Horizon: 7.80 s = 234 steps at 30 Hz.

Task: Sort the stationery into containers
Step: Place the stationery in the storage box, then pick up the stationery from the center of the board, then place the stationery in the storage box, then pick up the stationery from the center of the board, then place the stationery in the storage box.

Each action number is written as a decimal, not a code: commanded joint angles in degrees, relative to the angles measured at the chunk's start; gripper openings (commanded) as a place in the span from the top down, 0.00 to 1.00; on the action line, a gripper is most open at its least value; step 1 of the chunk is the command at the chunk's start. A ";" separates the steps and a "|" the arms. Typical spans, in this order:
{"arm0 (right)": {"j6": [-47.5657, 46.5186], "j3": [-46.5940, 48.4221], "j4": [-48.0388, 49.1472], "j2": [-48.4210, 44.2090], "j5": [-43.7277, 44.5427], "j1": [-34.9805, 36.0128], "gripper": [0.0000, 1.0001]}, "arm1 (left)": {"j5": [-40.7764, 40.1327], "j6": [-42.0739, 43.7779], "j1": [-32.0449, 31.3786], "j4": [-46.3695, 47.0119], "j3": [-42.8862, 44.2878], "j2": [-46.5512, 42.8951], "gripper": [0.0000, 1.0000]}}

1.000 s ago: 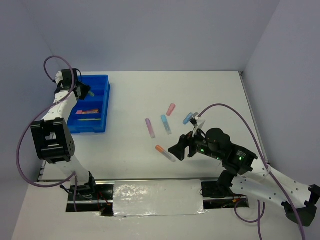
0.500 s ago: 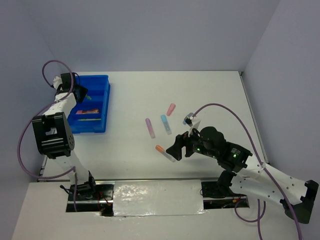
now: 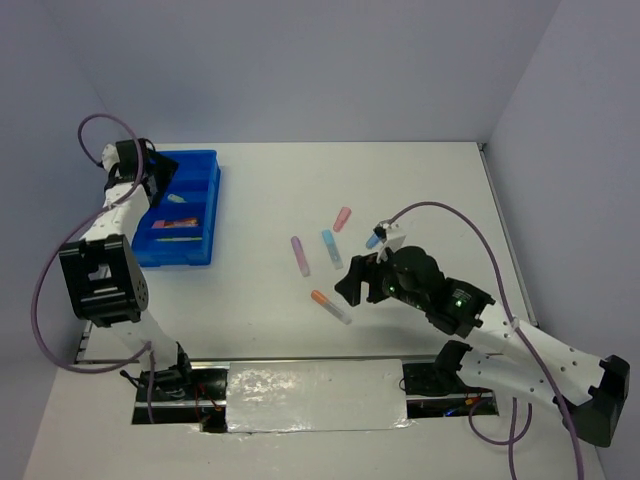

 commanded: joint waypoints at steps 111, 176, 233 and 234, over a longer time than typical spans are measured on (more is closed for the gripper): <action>-1.68 3.59 14.66 12.51 8.05 -0.29 0.20 | -0.38 -3.05 -10.80 -2.32 -8.79 -16.28 0.96; 7.29 7.80 -17.60 -7.98 17.19 -2.58 0.16 | 5.76 45.63 -51.31 -18.29 43.68 33.85 0.01; 2.10 3.93 -5.82 -5.16 5.34 -2.40 0.16 | 1.88 -10.09 -1.57 7.28 -1.85 -3.69 0.92; 2.01 3.84 -5.12 -3.94 4.37 -2.40 0.16 | 2.51 -10.44 -0.78 6.50 -0.19 -1.59 0.92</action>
